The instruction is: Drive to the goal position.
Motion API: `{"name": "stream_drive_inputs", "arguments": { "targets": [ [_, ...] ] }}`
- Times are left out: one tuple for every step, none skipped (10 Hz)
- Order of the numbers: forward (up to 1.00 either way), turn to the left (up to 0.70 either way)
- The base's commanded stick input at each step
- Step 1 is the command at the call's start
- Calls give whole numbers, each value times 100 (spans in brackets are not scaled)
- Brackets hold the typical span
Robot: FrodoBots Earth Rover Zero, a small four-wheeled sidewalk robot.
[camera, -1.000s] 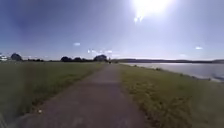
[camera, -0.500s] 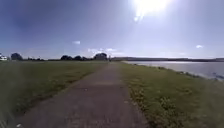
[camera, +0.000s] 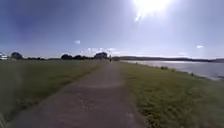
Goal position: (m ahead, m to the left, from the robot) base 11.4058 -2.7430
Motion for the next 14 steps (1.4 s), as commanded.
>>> {"name": "stream_drive_inputs", "arguments": {
  "targets": [
    [70,0],
    [70,0],
    [70,0],
    [70,0],
    [70,0],
    [70,0],
    [70,0],
    [70,0],
    [70,0],
    [70,0],
    [70,0],
    [70,0],
    [70,0],
    [70,0]
  ]
}}
